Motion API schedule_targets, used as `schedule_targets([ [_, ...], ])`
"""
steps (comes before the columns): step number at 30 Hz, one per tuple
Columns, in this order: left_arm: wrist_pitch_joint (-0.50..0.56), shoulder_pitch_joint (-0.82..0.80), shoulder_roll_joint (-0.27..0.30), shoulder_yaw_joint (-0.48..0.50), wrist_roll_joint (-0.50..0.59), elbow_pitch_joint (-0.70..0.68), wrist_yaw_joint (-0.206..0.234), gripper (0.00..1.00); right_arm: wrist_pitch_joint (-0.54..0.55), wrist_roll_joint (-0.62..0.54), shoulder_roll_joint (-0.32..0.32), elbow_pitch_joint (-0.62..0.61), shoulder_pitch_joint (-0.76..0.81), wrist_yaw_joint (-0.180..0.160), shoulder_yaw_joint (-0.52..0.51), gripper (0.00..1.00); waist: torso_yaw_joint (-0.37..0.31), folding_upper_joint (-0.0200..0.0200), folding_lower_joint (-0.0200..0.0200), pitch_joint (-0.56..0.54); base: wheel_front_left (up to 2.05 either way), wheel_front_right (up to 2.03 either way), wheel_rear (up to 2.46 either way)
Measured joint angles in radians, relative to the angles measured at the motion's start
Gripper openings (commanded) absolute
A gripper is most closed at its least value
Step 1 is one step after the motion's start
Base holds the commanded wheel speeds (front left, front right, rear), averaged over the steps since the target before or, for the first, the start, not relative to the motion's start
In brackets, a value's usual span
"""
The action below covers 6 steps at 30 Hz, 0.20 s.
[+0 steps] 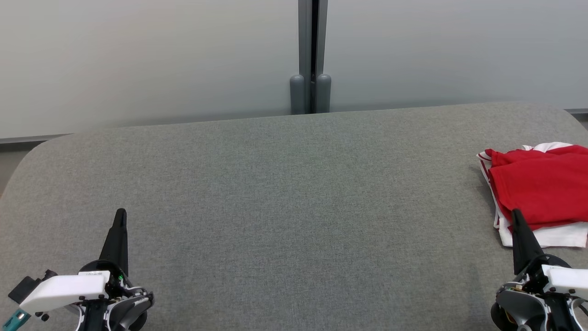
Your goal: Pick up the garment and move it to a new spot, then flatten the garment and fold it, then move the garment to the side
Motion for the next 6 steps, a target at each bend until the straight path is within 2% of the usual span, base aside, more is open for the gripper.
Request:
schedule_targets([
  [6, 0.0, 0.0, -0.001, 0.001, 0.0, 0.0, 0.0, 0.0, 0.0, 0.0, 0.0, 0.0, 0.0, 0.0, 0.0, 0.0, 0.0, 0.0, 0.0001, 0.0, 0.0, 0.0, 0.0],
])
